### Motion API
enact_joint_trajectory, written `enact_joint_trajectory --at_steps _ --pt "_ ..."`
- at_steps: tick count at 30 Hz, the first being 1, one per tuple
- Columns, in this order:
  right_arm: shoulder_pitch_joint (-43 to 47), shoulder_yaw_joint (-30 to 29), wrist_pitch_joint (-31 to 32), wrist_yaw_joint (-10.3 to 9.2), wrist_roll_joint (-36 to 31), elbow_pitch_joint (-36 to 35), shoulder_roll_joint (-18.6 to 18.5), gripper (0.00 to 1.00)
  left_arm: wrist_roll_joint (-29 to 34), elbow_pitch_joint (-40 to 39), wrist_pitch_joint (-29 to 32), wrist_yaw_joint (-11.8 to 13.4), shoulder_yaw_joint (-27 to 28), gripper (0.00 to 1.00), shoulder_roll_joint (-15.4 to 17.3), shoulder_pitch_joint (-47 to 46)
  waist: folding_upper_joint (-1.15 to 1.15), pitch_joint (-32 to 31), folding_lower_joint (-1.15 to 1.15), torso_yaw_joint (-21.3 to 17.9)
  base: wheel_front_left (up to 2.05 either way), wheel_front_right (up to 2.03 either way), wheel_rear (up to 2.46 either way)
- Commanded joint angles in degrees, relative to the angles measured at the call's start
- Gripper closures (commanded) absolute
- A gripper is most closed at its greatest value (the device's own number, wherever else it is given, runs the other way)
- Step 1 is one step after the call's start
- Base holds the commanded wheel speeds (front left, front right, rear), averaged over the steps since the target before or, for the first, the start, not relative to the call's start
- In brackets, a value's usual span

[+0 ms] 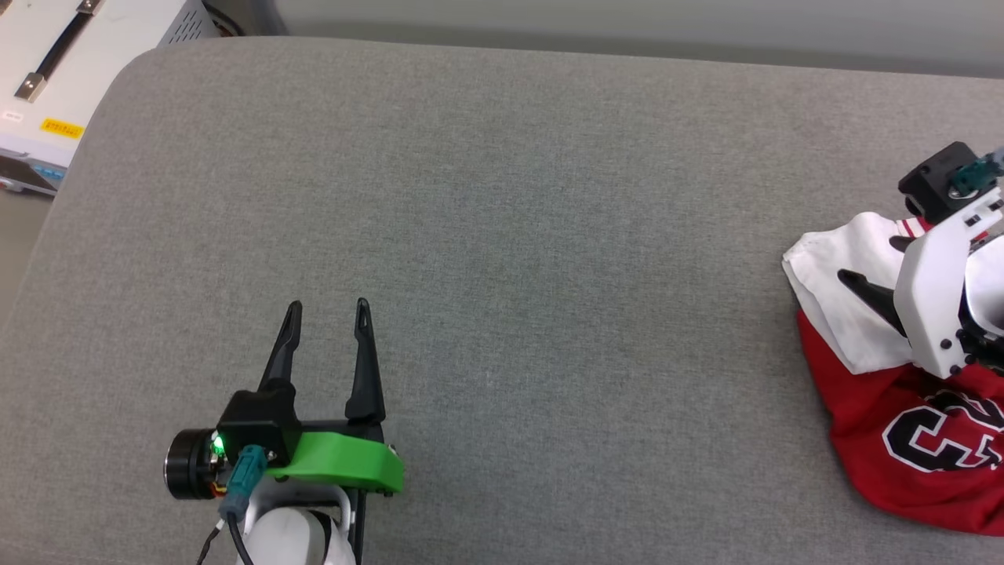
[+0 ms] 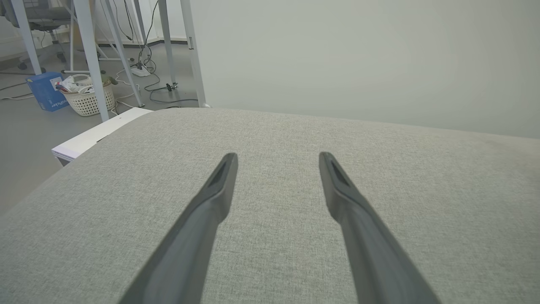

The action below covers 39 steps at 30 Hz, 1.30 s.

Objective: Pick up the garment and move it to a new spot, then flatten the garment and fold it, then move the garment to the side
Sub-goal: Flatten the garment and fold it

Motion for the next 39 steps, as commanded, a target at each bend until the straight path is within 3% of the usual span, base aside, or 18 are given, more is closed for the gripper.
enact_joint_trajectory --at_steps 1,10,13,14,15,23,30,34,39 --pt "-2.0 1.5 1.2 -0.05 0.4 1.8 0.3 0.00 0.5 -0.4 -0.3 0.4 -0.2 0.00 -0.1 -1.3 0.00 1.7 0.00 1.3 0.00 0.00 0.00" --pt "-6.8 12.4 1.1 -0.05 0.5 20.6 4.7 0.00 -1.0 -0.9 -0.3 1.9 -2.0 0.00 -0.1 -3.7 0.00 5.5 0.00 3.6 0.00 0.00 0.00" --pt "-5.6 15.0 -0.1 -0.05 2.9 23.4 5.6 0.00 -1.3 -0.6 -0.3 2.2 -2.1 0.00 -0.1 -3.6 0.00 5.4 0.00 3.6 0.00 0.00 0.00" --pt "-5.7 15.4 -1.4 -0.05 3.5 23.5 5.6 0.57 -1.3 -0.6 -0.3 2.3 -2.0 0.00 -0.1 -3.5 0.00 5.2 0.00 3.5 0.00 0.00 0.00" --pt "-5.8 15.9 -3.1 -0.05 4.0 23.7 5.4 1.00 -1.4 -0.4 -0.3 2.4 -1.8 0.00 -0.1 -3.3 0.00 4.9 0.00 3.4 0.00 0.00 0.00" --pt "-8.0 13.3 -18.7 -0.05 8.7 19.1 2.9 1.00 -1.4 -0.3 -0.3 2.3 -0.6 0.00 -0.1 -1.6 0.00 1.0 0.00 2.5 0.00 0.00 0.00" --pt "-12.0 10.8 -24.7 -0.05 9.5 9.0 2.1 1.00 -1.4 -0.9 -0.3 2.0 -0.4 0.00 -0.1 -0.8 0.00 0.0 0.00 3.0 0.00 0.00 0.00" --pt "-15.4 12.1 -24.7 -0.05 8.0 5.2 5.3 1.00 -1.8 -1.4 -0.3 2.2 -0.4 0.00 -0.1 -0.9 0.00 0.9 0.00 4.1 0.00 0.00 0.00" --pt "-19.9 16.3 -25.0 -0.05 4.1 5.4 12.9 1.00 -2.7 -1.5 -0.3 2.8 -0.5 0.00 -0.1 -1.6 0.00 2.7 0.00 5.8 0.00 0.00 0.00"
